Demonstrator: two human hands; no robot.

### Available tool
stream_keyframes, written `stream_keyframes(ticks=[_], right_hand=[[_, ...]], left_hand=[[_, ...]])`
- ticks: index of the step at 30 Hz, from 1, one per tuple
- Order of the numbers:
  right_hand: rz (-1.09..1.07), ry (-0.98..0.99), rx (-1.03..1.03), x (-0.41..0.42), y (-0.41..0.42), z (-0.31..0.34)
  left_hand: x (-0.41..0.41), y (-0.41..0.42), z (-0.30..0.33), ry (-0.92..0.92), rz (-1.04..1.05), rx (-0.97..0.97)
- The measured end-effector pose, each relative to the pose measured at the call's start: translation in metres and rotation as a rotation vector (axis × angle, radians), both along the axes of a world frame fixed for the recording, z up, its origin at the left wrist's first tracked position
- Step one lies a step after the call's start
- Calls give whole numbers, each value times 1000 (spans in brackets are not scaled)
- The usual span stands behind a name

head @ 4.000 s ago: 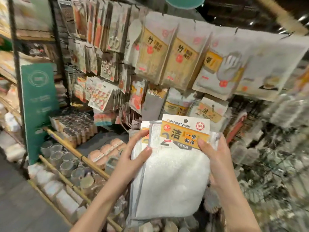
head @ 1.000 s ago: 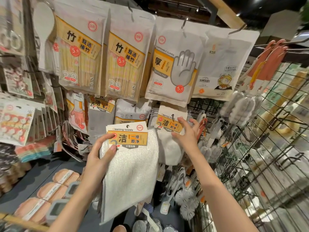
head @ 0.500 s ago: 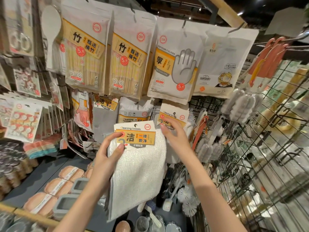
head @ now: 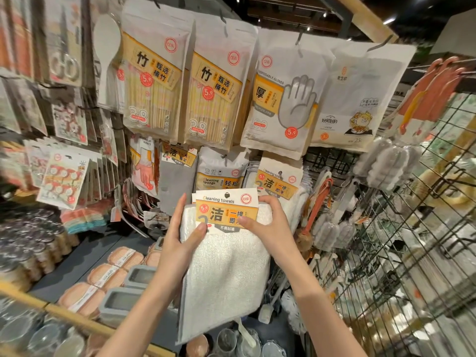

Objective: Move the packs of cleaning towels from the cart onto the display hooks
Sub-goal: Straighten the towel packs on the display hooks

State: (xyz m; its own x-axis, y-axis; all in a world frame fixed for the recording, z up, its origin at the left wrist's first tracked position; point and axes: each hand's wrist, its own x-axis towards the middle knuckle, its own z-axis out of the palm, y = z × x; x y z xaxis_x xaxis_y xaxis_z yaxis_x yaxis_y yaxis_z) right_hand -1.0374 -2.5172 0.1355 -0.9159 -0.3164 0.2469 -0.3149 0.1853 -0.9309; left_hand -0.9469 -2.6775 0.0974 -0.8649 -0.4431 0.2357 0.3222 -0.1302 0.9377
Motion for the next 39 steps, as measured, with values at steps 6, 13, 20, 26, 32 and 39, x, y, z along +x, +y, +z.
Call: stream_keyframes(ticks=[6,13,20,26,32,39], right_hand=[[15,-86,-64,-1,10,3],[38,-132,-185,-6,22,9],[9,-131,-264,-8,29,13],[-148,-53,-223,-17,25,9],[-212,42,-227,-32,24,9],[-187,167,-230,-51,35,9]], left_hand=[[4,1,3,-11,22,-50],[3,-4,1,-16,18,-66],[0,-4,2,-19,35,-77],[-6,-3,3,-22,84,-98],[-13,-8,2,-20,109,-128],[-20,-14,-6,-39,126,-131]])
